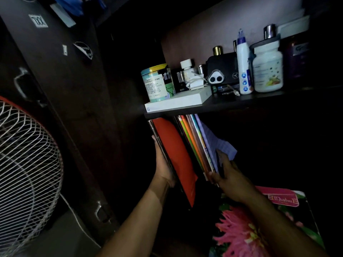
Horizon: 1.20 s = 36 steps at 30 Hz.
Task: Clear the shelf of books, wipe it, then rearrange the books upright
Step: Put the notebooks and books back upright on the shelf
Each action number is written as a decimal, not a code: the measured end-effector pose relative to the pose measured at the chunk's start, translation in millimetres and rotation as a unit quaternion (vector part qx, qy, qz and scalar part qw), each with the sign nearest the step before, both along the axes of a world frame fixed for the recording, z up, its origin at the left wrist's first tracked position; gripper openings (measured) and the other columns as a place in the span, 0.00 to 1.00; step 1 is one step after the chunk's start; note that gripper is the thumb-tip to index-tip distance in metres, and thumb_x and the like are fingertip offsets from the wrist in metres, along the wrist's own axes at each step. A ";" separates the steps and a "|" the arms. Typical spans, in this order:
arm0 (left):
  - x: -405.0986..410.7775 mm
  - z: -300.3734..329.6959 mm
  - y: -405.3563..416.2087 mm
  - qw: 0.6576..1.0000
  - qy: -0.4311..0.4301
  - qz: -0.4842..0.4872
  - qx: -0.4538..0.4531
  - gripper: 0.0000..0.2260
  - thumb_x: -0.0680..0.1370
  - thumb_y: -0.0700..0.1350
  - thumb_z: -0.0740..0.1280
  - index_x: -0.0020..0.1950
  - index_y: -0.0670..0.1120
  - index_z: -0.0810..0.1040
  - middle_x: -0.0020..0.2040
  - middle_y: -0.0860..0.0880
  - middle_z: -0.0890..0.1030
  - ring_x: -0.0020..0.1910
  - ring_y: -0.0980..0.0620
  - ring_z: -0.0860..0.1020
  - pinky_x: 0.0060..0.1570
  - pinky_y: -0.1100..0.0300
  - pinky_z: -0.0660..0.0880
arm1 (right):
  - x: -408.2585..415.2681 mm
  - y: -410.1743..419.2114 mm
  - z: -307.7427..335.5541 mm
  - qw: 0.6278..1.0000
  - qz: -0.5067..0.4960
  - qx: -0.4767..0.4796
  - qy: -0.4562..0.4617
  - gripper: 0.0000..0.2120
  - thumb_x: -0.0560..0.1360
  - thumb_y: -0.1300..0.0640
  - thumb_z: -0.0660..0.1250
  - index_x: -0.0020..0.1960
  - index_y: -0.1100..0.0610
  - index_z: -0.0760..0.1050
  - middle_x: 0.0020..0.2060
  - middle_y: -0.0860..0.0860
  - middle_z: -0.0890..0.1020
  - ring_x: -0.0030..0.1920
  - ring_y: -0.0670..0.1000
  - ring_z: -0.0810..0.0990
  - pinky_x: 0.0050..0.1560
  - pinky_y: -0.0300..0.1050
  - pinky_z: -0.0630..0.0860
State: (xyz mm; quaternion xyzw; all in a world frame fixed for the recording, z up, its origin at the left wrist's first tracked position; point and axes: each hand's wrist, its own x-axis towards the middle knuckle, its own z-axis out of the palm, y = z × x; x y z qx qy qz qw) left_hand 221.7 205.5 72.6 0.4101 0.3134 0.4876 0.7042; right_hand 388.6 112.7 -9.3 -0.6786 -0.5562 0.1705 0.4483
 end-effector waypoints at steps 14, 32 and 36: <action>42.9 0.4 17.8 0.997 0.054 -0.020 0.054 0.24 0.83 0.61 0.57 0.41 0.46 0.82 0.34 0.46 0.83 0.33 0.50 0.83 0.46 0.56 0.82 | 2.1 2.7 -2.2 1.000 -0.001 -0.007 -0.007 0.36 0.82 0.44 0.61 0.81 0.41 0.40 0.78 0.56 0.60 0.71 0.60 0.70 0.56 0.44 0.69; 31.7 -37.8 9.7 0.981 0.153 -0.044 0.116 0.47 0.65 0.81 0.58 0.76 0.55 0.69 0.74 0.54 0.71 0.74 0.54 0.68 0.77 0.49 0.61 | -2.0 -2.8 7.7 1.000 -0.024 -0.012 -0.013 0.33 0.81 0.45 0.64 0.81 0.49 0.54 0.73 0.58 0.71 0.70 0.58 0.73 0.56 0.42 0.69; 12.9 -56.1 -26.6 0.962 0.223 0.040 0.153 0.36 0.76 0.69 0.62 0.79 0.54 0.62 0.72 0.54 0.68 0.67 0.54 0.72 0.69 0.49 0.71 | -0.4 -6.3 11.9 0.999 -0.027 -0.015 -0.016 0.30 0.80 0.46 0.67 0.79 0.49 0.61 0.71 0.57 0.74 0.68 0.57 0.75 0.55 0.42 0.70</action>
